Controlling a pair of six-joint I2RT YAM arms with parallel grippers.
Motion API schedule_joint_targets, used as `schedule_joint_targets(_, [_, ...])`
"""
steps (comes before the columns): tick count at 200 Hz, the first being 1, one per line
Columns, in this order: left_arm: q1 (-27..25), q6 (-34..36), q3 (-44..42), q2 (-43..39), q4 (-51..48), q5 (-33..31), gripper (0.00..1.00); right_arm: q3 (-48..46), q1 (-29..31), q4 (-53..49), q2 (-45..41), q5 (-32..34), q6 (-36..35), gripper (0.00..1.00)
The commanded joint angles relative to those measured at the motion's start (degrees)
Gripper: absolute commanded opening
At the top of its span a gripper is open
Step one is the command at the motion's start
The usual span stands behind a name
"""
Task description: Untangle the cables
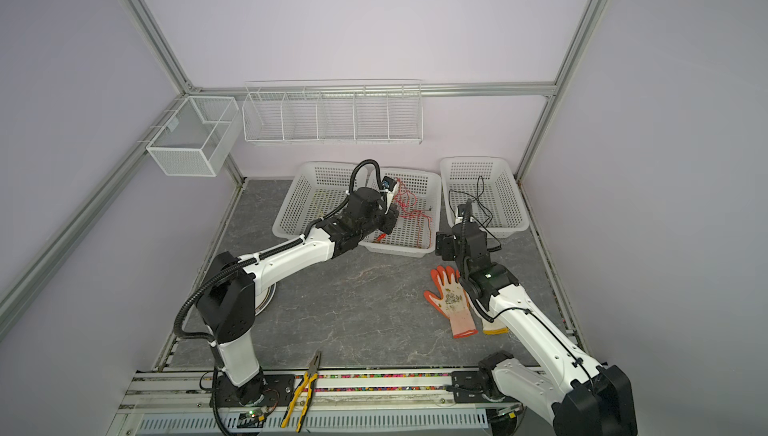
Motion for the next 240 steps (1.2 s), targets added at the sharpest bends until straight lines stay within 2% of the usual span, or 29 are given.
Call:
schedule_joint_targets(1, [0.02, -2.59, 2.98, 2.37, -3.49, -0.42, 0.00, -1.52, -0.25, -0.33, -1.37, 1.27, -0.60, 0.89])
schedule_joint_targets(27, [0.04, -3.54, 5.70, 5.13, -6.62, 0.13, 0.02, -2.37, -0.20, -0.38, -1.24, 0.85, -0.17, 0.89])
schedule_joint_targets(43, [0.02, -4.14, 6.32, 6.29, -7.14, 0.20, 0.16, -2.50, -0.22, -0.47, -0.80, 0.50, 0.09, 0.89])
schedule_joint_targets(71, [0.00, -4.30, 4.58, 6.35, -4.16, 0.40, 0.27, -2.92, -0.20, -0.40, -0.51, 0.88, 0.37, 0.89])
schedule_joint_targets(94, [-0.02, -3.75, 3.52, 5.17, -2.19, 1.01, 0.44, -3.80, -0.28, 0.28, -0.34, 1.08, 0.16, 0.89])
schedule_joint_targets(108, [-0.03, -3.35, 2.87, 3.94, -1.15, 1.43, 0.64, -4.03, -0.37, 0.37, 0.15, 1.22, -0.16, 0.89])
schedule_joint_targets(120, [0.01, -3.14, 1.86, 2.62, 0.03, 1.47, 0.90, -4.09, -0.42, 0.44, 0.53, 1.34, -0.56, 0.89])
schedule_joint_targets(132, [-0.01, -2.73, 0.52, 0.92, 1.18, 1.42, 1.00, -4.33, -0.61, 0.63, 0.80, 1.36, -0.93, 0.89])
schedule_joint_targets(189, [-0.11, -0.42, -9.98, -10.59, 7.58, -2.75, 0.99, -5.87, -1.32, 3.14, 1.40, 2.83, -2.42, 0.89])
schedule_joint_targets(218, [-0.13, 0.74, -16.70, -17.10, 9.42, -9.57, 0.99, -6.28, -3.09, 4.64, 3.14, 2.98, -4.21, 0.89])
schedule_joint_targets(240, [-0.08, 0.32, -21.47, -22.22, 9.02, -18.29, 0.99, -7.85, -4.95, 8.40, 4.80, 1.83, -6.24, 0.89])
